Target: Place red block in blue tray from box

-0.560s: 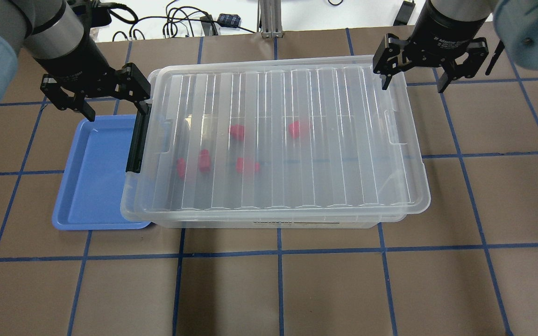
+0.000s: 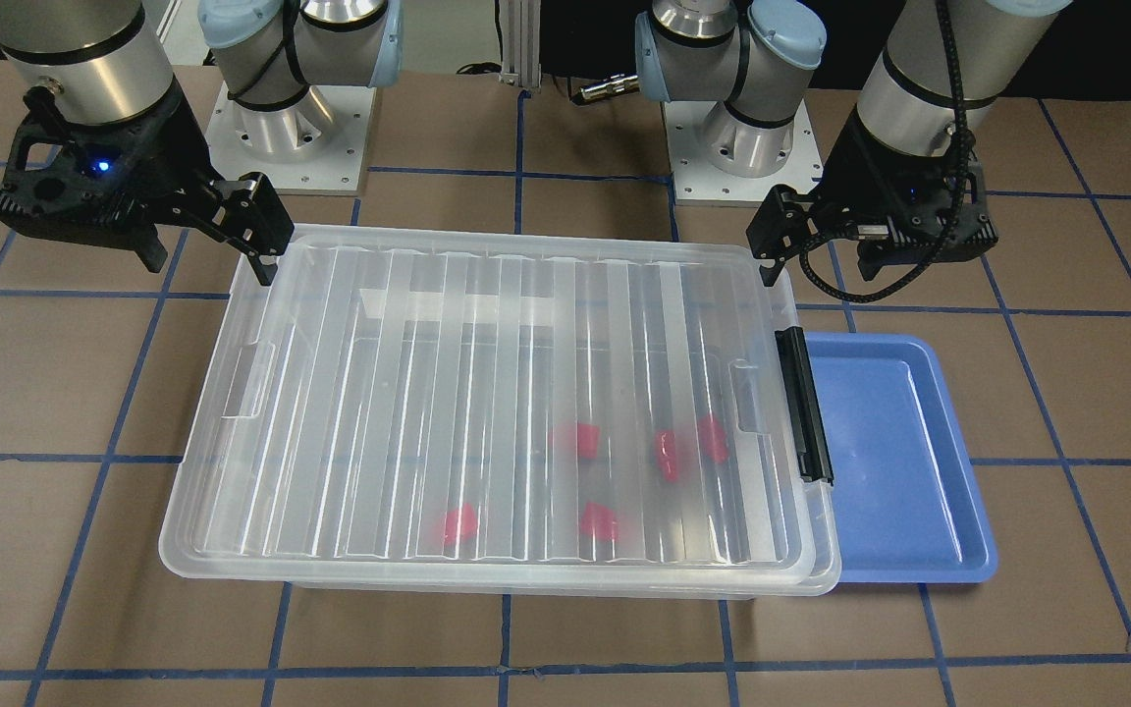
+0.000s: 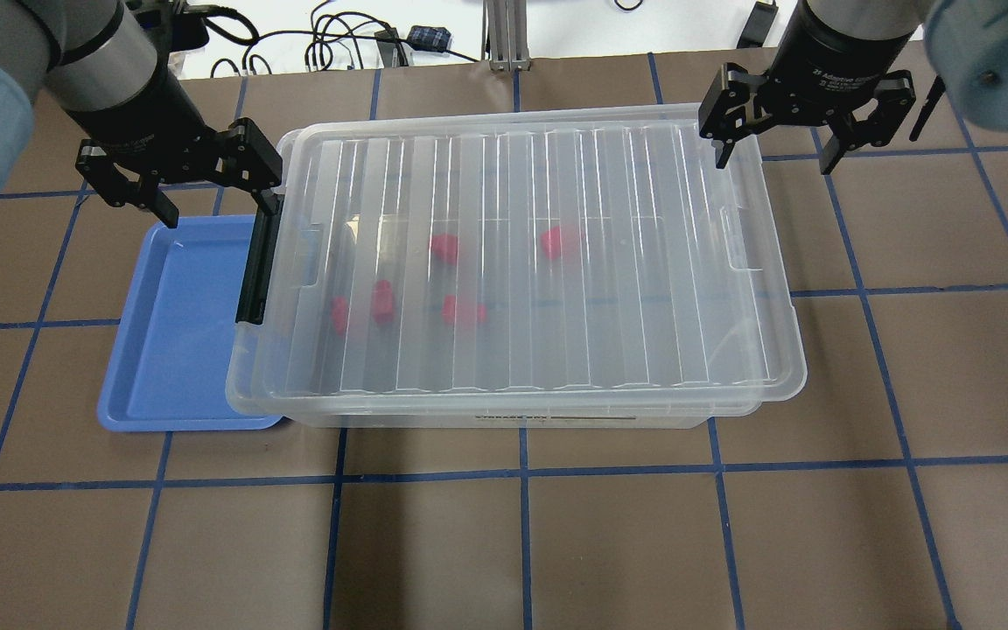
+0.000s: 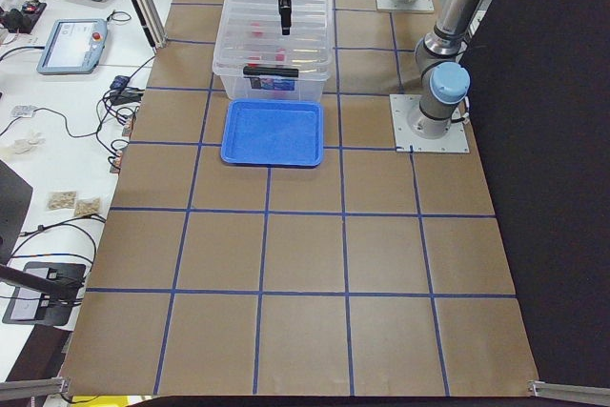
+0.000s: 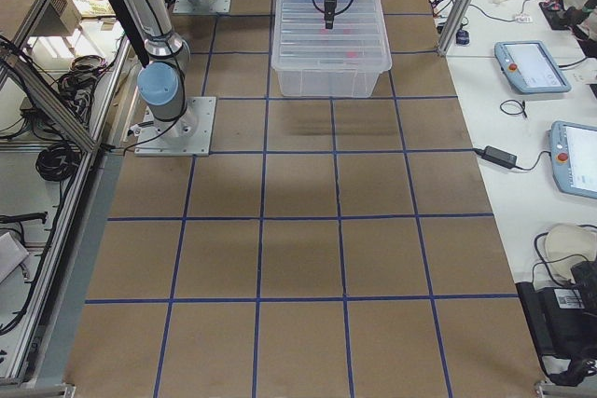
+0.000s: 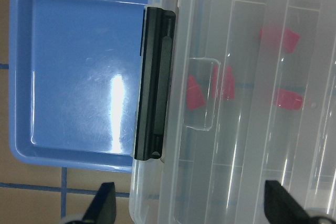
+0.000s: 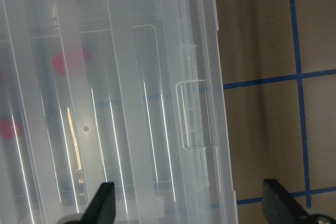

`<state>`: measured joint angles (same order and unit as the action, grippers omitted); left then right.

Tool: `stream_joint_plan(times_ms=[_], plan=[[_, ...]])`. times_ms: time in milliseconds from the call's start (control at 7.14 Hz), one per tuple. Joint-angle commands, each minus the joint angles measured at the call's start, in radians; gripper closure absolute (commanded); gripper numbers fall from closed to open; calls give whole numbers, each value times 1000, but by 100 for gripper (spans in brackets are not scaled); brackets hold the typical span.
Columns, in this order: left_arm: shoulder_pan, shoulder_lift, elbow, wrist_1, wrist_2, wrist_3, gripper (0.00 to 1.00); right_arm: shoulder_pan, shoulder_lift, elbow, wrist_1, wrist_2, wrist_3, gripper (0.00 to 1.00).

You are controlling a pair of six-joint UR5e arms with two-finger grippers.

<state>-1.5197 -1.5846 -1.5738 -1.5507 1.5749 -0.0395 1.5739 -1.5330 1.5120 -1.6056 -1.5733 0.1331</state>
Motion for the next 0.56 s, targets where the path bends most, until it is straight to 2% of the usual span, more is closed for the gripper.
stream_joint_plan(times_ms=[0, 420], plan=[[-1, 0, 0, 0, 1, 1, 0, -2, 1, -1, -1, 1, 0, 0], [0, 0, 0, 0, 4, 4, 0, -3, 1, 0, 3, -2, -1, 0]])
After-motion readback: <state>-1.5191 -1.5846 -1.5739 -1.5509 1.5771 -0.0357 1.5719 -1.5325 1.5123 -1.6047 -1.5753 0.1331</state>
